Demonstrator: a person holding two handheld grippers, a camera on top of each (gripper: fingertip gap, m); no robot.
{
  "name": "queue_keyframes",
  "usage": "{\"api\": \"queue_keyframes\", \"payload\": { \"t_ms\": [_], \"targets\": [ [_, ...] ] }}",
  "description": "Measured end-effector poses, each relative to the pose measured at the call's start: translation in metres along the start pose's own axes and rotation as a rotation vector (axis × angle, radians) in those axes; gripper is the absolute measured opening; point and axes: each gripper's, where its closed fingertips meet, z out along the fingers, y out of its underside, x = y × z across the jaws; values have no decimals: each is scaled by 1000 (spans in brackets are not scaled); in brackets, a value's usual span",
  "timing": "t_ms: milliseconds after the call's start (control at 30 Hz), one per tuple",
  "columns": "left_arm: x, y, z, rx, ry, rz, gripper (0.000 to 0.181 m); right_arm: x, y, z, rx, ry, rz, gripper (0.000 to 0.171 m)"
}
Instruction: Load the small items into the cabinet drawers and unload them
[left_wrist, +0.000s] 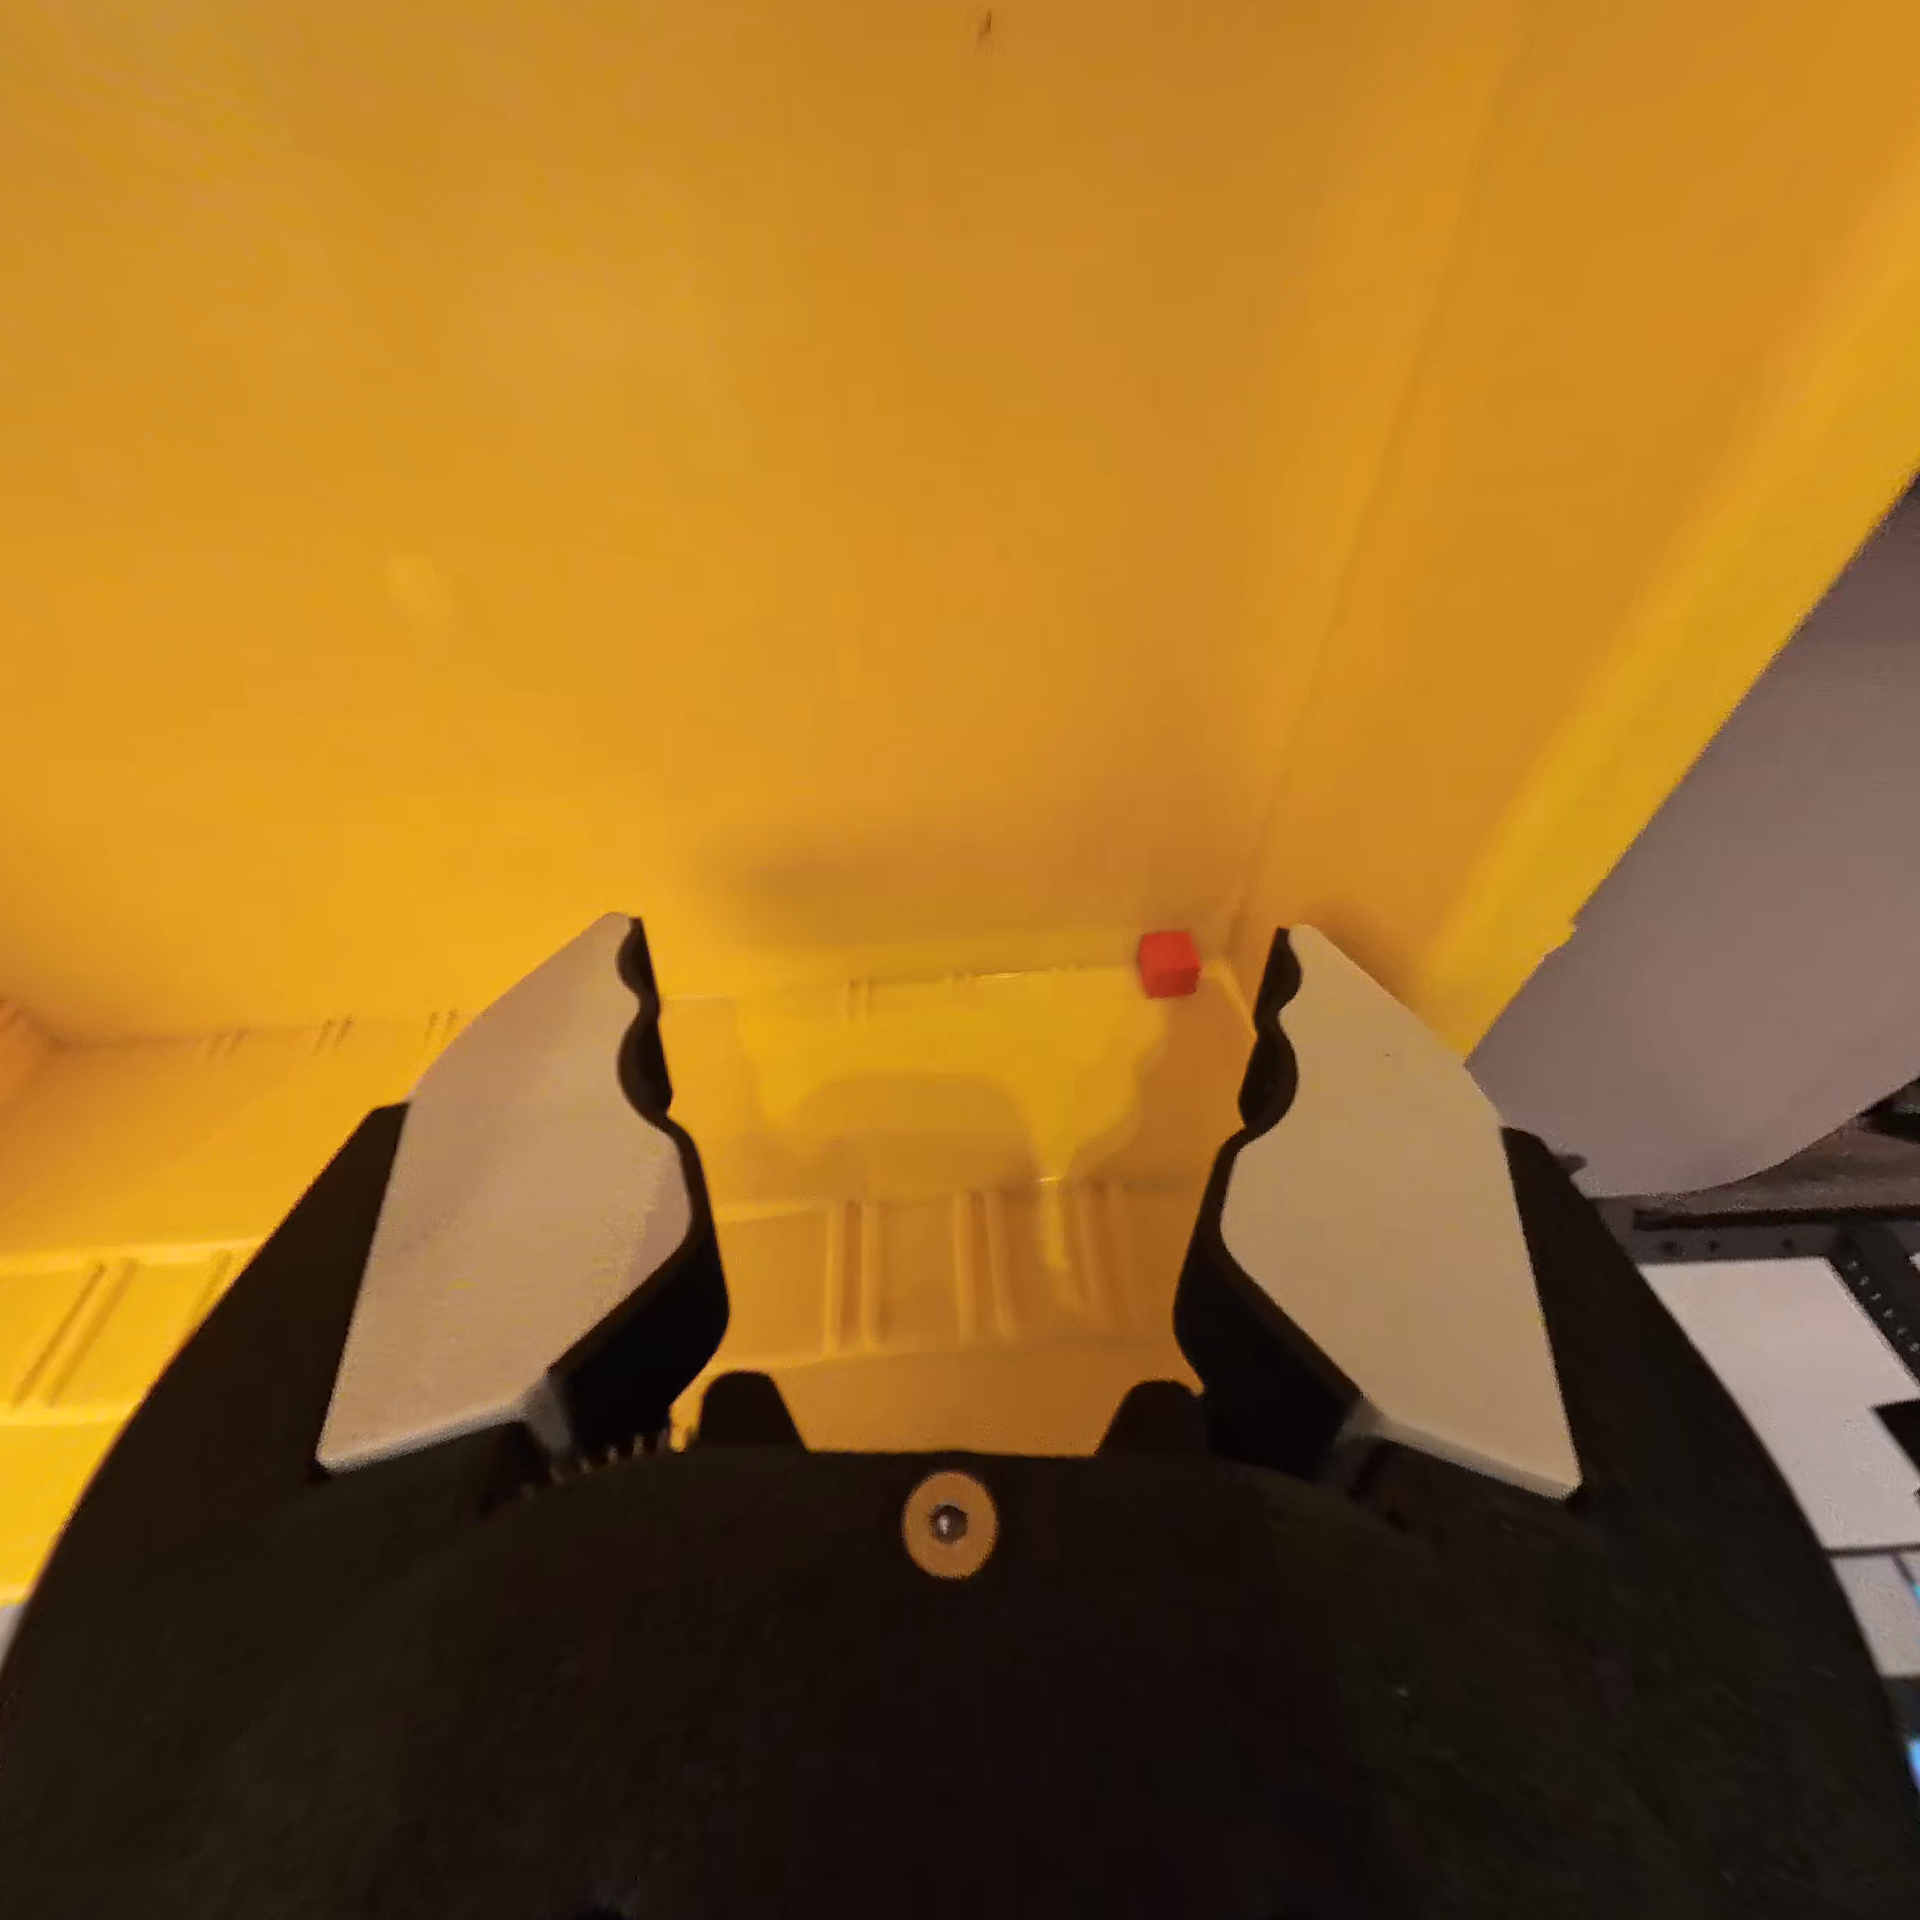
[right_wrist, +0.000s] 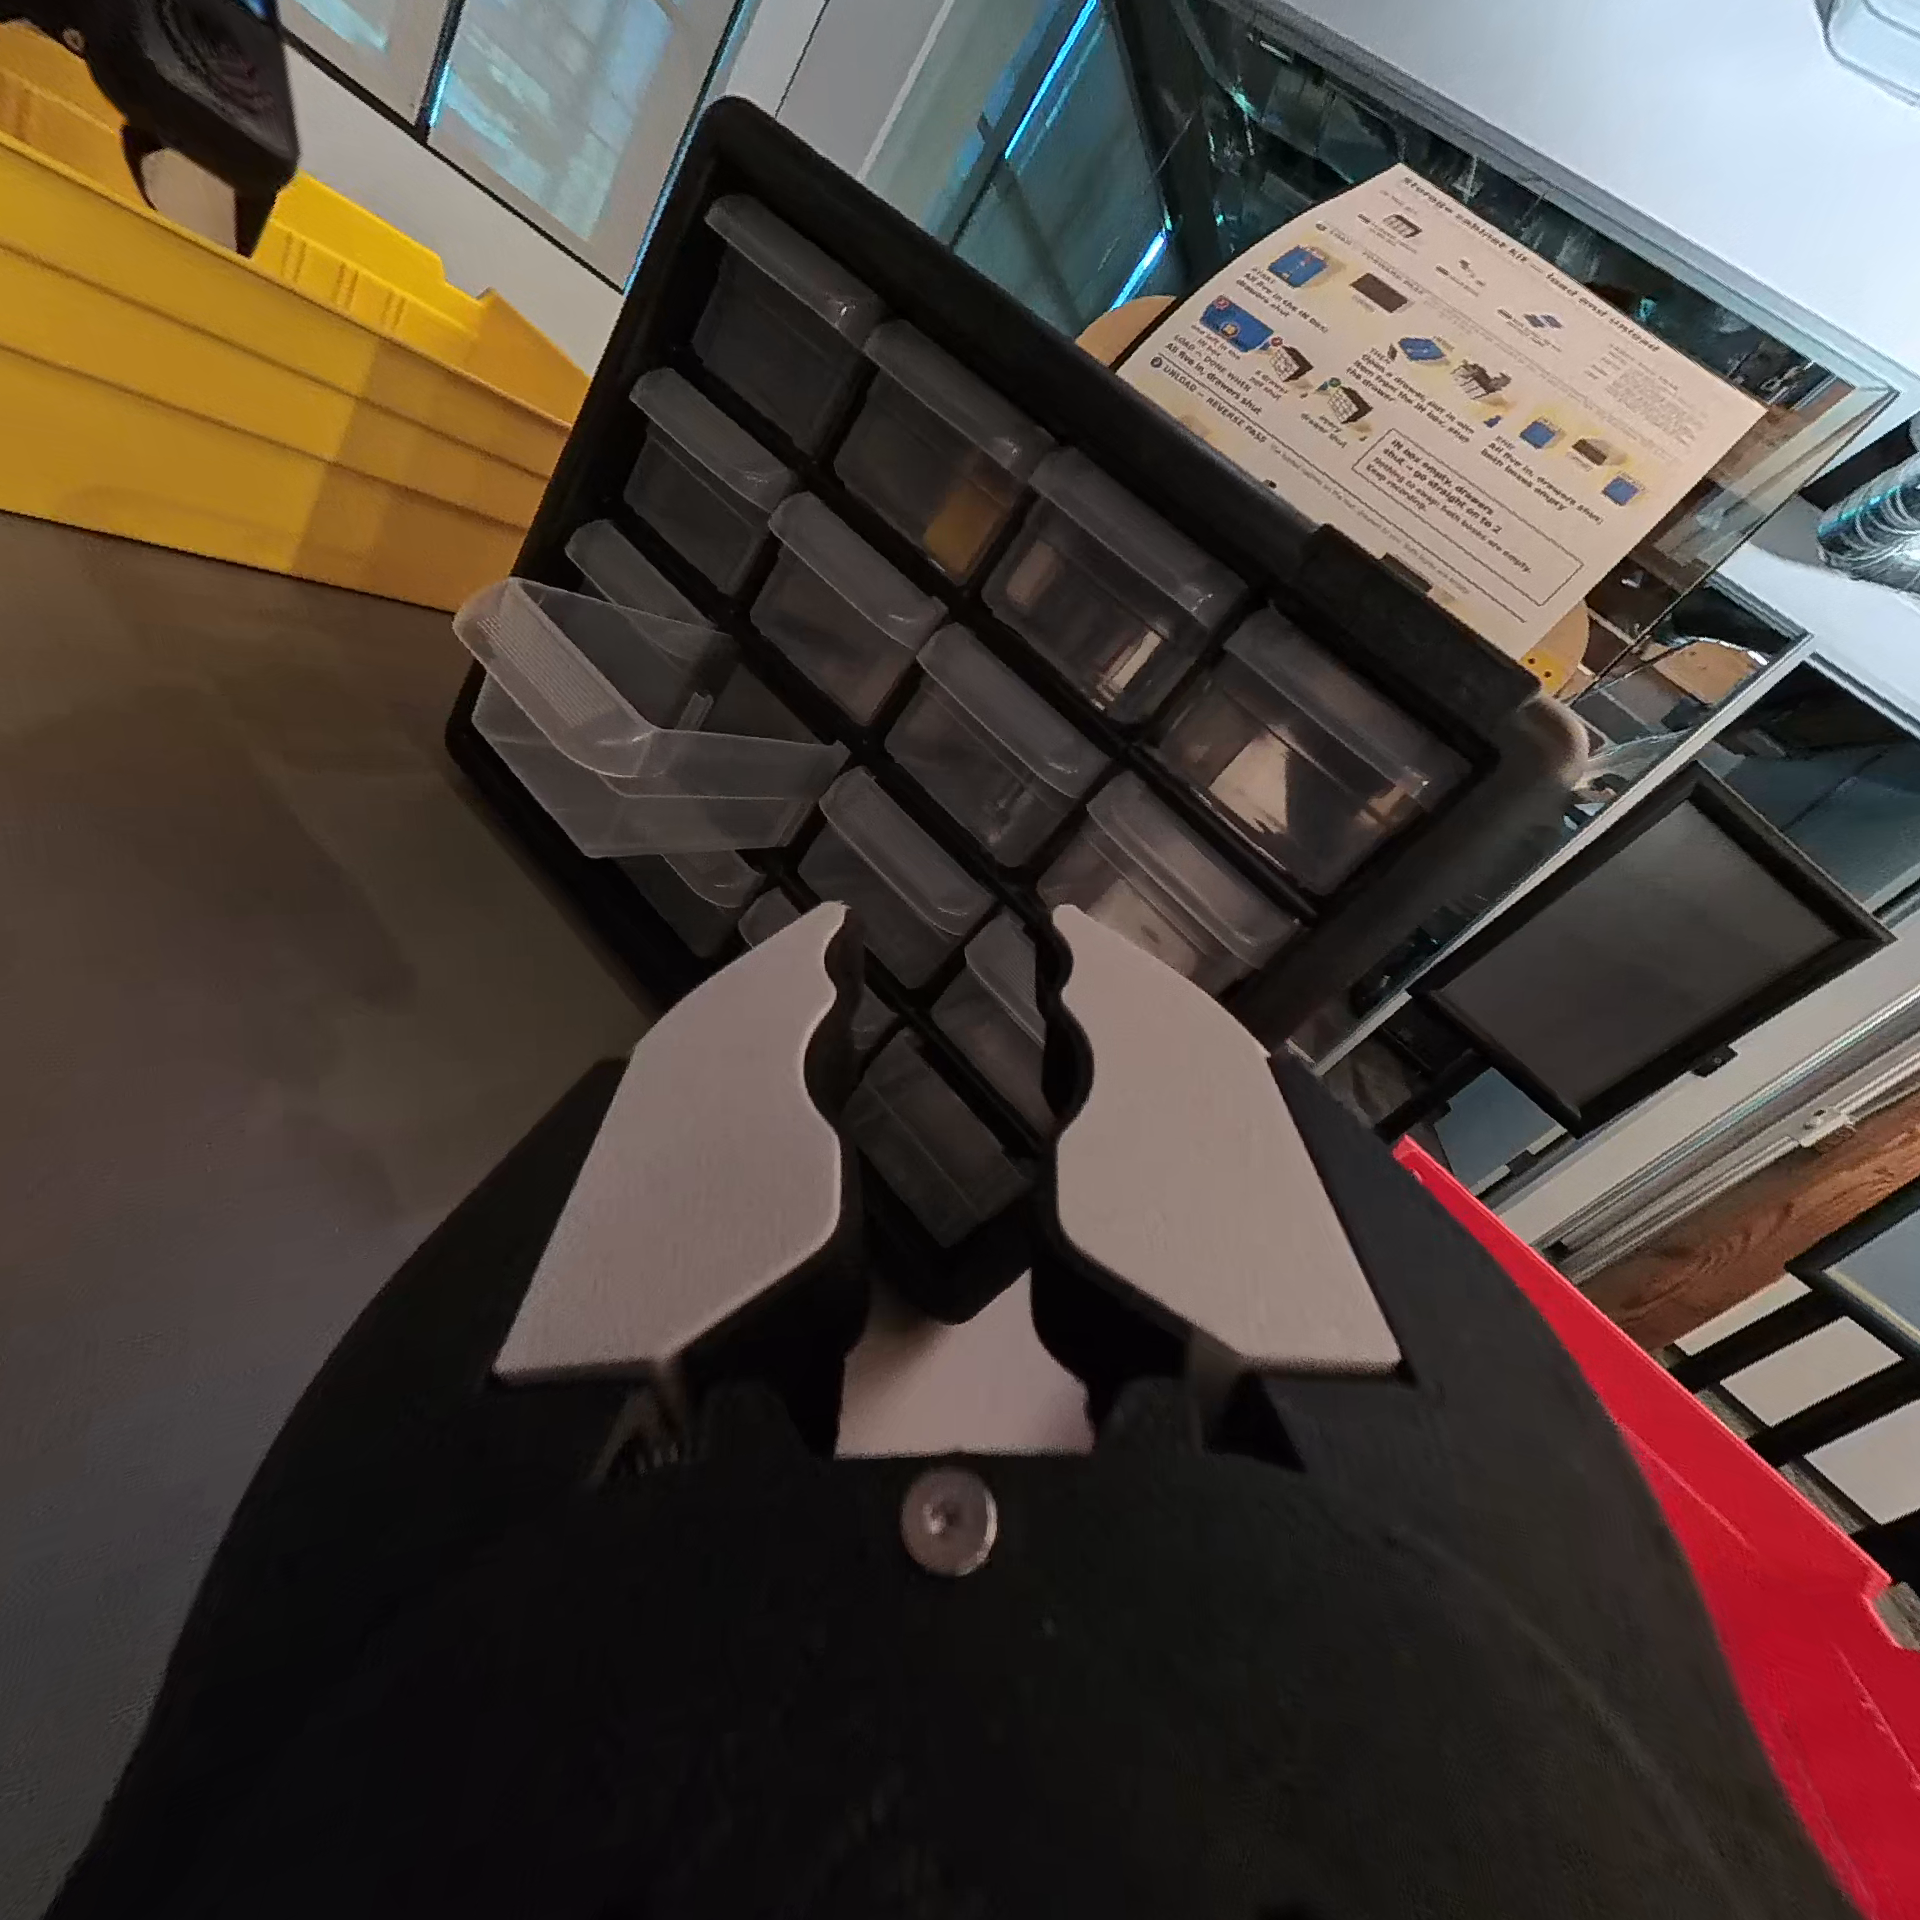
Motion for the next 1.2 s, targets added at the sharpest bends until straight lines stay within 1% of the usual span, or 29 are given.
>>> {"api": "queue_keyframes", "payload": {
  "t_ms": [33,100,267,600,700,800,900,933,1033,1100,1200],
  "targets": [
    [-1,4,2,-26,-8,13,113,0,1,0,-1,-1,5,33],
    [-1,7,6,-61,-17,38,115,1,2,0,-4,0,4,33],
    [-8,5,12,-109,-79,137,126,2,3,0,-10,0,2,33],
    [-8,14,22,-223,-83,239,130,2,5,0,-12,-12,4,33],
    [-12,15,23,-232,-122,252,128,2,4,0,-9,-15,4,33],
    [-19,20,26,-268,-193,297,131,2,1,-1,4,-14,4,33],
    [-25,22,24,-268,-238,279,129,3,0,-2,7,-12,0,33],
    [-31,21,19,-257,-270,267,125,3,-1,-2,9,-13,0,33],
    [-46,21,4,-216,-332,207,123,1,-1,-2,7,-16,-6,33],
    [-51,24,-3,-206,-346,192,124,0,-1,-1,7,-20,-9,33],
    [-50,29,-3,-203,-333,167,122,-1,-1,-1,5,-28,-11,33]
  ]
}}
